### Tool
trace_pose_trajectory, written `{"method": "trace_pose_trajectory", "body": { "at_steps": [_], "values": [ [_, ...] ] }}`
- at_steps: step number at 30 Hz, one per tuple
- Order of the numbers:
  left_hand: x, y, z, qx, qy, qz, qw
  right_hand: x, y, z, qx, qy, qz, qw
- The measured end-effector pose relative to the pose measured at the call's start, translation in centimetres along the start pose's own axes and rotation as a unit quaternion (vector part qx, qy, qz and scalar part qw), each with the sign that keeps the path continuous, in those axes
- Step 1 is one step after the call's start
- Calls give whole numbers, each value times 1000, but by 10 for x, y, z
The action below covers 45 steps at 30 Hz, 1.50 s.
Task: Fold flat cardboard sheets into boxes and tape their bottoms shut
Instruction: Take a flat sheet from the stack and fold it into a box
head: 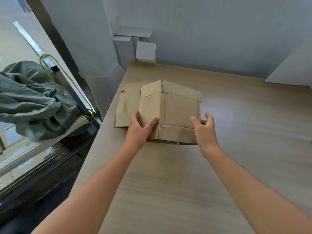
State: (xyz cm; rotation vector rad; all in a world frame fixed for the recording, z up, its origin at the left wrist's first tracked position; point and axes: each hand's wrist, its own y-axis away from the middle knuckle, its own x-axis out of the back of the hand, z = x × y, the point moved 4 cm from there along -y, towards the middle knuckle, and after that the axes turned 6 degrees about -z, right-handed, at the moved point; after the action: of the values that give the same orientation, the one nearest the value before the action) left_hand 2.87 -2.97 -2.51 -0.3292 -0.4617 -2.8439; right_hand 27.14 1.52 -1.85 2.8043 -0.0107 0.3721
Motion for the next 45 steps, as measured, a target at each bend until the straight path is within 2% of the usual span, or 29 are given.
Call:
{"method": "trace_pose_trajectory", "body": {
  "at_steps": [6, 10, 14, 16, 21, 27, 32, 34, 37, 39, 42, 45],
  "values": [
    [-28, 162, -35, -23, 19, -117, 993, 78, 152, 45, 4, -108, -22, 994],
    [-57, 280, -61, 44, 86, -204, 974, 128, 271, 93, -26, -159, -64, 985],
    [-91, 377, -75, 97, 252, -145, 952, 160, 360, 143, -54, -164, -122, 977],
    [-105, 408, -79, 116, 256, -145, 949, 173, 388, 158, -59, -136, -132, 980],
    [-129, 452, -85, 96, 182, -214, 955, 194, 422, 179, -8, -120, -149, 981],
    [-144, 458, -72, 75, 254, -125, 956, 200, 428, 181, 14, -235, -142, 961],
    [-147, 451, -74, 96, 268, -71, 956, 195, 419, 183, -12, -267, -92, 959],
    [-143, 453, -83, 108, 275, -88, 951, 194, 415, 188, -22, -269, -51, 962],
    [-138, 464, -89, 94, 294, -170, 936, 197, 407, 195, -39, -255, 24, 966],
    [-137, 476, -96, 76, 263, -217, 937, 197, 405, 198, -50, -250, 53, 966],
    [-139, 493, -108, 41, 90, -247, 964, 191, 403, 199, -49, -289, 62, 954],
    [-139, 494, -116, -14, -51, -185, 981, 189, 402, 200, -29, -299, 50, 953]
  ]
}}
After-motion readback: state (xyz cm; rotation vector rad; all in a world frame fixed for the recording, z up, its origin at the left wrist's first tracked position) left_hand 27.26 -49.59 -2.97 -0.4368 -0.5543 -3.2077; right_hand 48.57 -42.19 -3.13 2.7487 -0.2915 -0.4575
